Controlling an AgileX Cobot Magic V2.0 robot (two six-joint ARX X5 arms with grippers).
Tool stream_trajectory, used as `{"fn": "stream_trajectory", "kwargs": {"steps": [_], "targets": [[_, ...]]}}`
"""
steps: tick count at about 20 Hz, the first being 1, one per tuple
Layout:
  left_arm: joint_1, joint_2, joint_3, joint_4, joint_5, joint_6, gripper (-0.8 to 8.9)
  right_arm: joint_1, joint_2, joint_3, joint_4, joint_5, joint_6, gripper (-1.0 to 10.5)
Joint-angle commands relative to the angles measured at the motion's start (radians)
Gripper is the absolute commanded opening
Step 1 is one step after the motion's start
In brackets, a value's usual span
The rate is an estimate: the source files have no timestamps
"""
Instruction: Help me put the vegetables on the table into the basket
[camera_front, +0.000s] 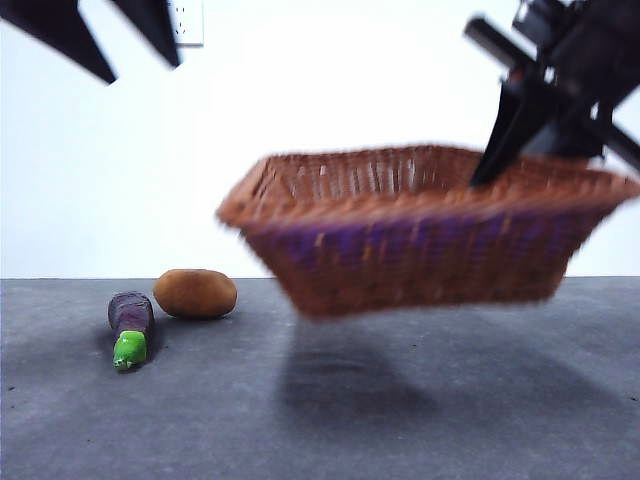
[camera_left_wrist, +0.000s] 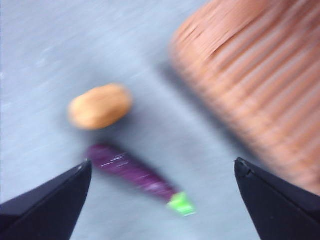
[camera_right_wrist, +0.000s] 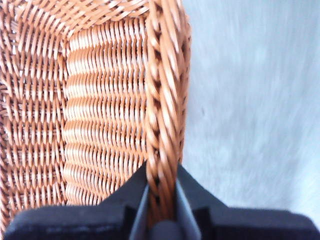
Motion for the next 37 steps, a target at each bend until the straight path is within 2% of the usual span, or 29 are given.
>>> {"fn": "stream_trajectory", "kwargs": {"steps": [1,5,8,12,15,19,22,24,31,34,36,37], "targets": [[0.069,0.066,-0.001,0.028,0.028,0.199,4.76,-0.006,-0.010,0.109,-0.091,-0.003,-0.097,-0.1],[0.115,0.260,0.043,0.147,0.031,0.323,4.76,-0.006,-0.010,0.275,-0.214,-0.001,-0.157,-0.1],[0.115,0.425,0.163,0.134,0.035,0.390,4.76,-0.006,-0.010,0.349,-0.282,-0.001,-0.203,-0.1],[0.126,0.632,0.359,0.061,0.108,0.468,4.76,-0.025,-0.031,0.407,-0.327,-0.001,-0.236,-0.1],[0.163,0.718,0.412,0.053,0.130,0.510,4.76,-0.070,-0.047,0.407,-0.338,-0.012,-0.253,-0.1],[0.188,0.786,0.418,0.090,0.138,0.544,4.76,-0.122,-0.047,0.407,-0.354,-0.021,-0.285,-0.1],[0.190,0.816,0.418,0.139,0.142,0.558,4.76,-0.124,-0.047,0.407,-0.354,-0.031,-0.295,-0.1],[0.190,0.834,0.418,0.159,0.179,0.558,4.76,-0.124,-0.047,0.407,-0.353,-0.039,-0.296,-0.1],[0.190,0.890,0.418,0.188,0.174,0.556,4.53,-0.124,-0.047,0.407,-0.339,-0.042,-0.296,-0.1],[0.190,0.890,0.418,0.199,0.171,0.538,1.08,-0.124,-0.047,0.407,-0.339,-0.042,-0.296,-0.1],[0.190,0.890,0.418,0.195,0.171,0.534,-0.11,-0.124,-0.047,0.407,-0.339,-0.042,-0.296,-0.1],[0.190,0.890,0.418,0.192,0.172,0.527,-0.09,-0.124,-0.047,0.407,-0.339,-0.039,-0.296,-0.1]]}}
